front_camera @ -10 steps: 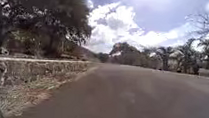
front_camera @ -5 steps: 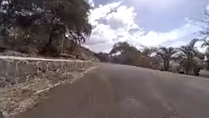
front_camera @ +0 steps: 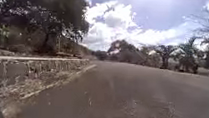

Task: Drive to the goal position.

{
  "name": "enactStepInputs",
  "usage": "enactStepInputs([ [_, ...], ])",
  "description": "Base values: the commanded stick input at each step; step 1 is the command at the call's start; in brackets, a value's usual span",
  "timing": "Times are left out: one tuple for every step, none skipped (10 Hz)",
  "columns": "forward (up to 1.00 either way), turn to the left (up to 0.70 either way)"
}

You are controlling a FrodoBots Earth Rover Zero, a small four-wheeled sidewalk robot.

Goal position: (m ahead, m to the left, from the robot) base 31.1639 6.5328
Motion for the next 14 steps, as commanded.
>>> enactStepInputs([
  [0.7, 0.0],
  [0.7, 0.0],
  [0.7, 0.0],
  [0.7, 0.0],
  [0.7, 0.0],
  [0.7, 0.0],
  [0.7, 0.0],
  [0.7, 0.0],
  [0.7, 0.0],
  [0.7, 0.0],
  [0.7, 0.0],
  [0.7, 0.0],
  [0.7, 0.0],
  [0.7, 0.0],
])
